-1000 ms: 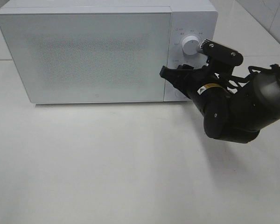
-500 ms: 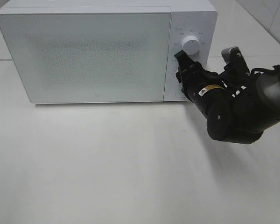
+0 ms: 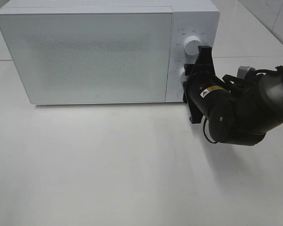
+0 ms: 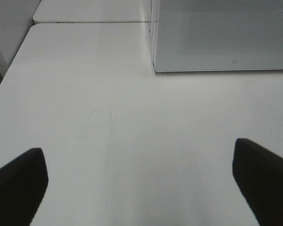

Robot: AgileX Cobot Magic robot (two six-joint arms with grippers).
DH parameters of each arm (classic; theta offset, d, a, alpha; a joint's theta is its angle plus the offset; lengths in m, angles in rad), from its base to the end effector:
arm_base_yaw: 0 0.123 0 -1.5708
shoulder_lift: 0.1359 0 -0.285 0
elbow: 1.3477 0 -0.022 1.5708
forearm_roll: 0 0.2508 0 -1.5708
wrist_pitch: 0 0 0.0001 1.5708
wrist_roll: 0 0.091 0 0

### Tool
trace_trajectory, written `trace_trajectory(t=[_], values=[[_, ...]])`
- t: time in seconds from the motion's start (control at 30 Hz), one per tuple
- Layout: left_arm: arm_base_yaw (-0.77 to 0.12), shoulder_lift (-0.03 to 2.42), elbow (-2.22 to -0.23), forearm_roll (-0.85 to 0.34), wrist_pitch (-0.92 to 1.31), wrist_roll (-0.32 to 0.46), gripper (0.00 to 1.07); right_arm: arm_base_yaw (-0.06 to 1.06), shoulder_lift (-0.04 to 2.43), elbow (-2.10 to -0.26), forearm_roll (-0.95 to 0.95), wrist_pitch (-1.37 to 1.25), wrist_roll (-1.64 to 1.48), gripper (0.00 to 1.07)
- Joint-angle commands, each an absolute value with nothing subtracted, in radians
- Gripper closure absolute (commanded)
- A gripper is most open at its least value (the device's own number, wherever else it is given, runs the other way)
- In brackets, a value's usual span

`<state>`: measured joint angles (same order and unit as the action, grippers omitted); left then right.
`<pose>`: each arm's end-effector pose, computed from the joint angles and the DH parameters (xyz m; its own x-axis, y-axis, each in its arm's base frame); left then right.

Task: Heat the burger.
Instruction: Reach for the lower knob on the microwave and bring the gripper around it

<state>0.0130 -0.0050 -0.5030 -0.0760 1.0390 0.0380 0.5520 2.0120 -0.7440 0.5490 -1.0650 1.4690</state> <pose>-0.0051 -0.0060 0.2801 -0.4282 -0.0062 -0.9037 0.0459 0.9985 -0.0286 0.3204 0.1486 0.1232 -0.0539 0.9936 0.0992 0.1703 -0.0887 0.9814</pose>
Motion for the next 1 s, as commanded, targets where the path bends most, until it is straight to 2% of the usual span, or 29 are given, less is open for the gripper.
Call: trace_trajectory(t=[0.03, 0.3, 0.7, 1.0], values=[[0.013, -0.025, -0.499, -0.077, 1.038, 0.036, 0.07, 0.562, 2.006, -0.783, 0.395, -1.093, 1.578, 1.05], [0.013, -0.025, -0.499, -0.077, 1.038, 0.036, 0.07, 0.562, 2.006, -0.783, 0.396, -1.096, 1.701, 1.05], [0.013, -0.025, -0.499, -0.077, 1.038, 0.036, 0.07, 0.562, 2.006, -0.783, 0.399, -1.123, 1.698, 1.05], [0.013, -0.025, -0.499, -0.077, 1.038, 0.036, 0.07, 0.562, 2.006, -0.783, 0.399, -1.148, 1.643, 1.0]])
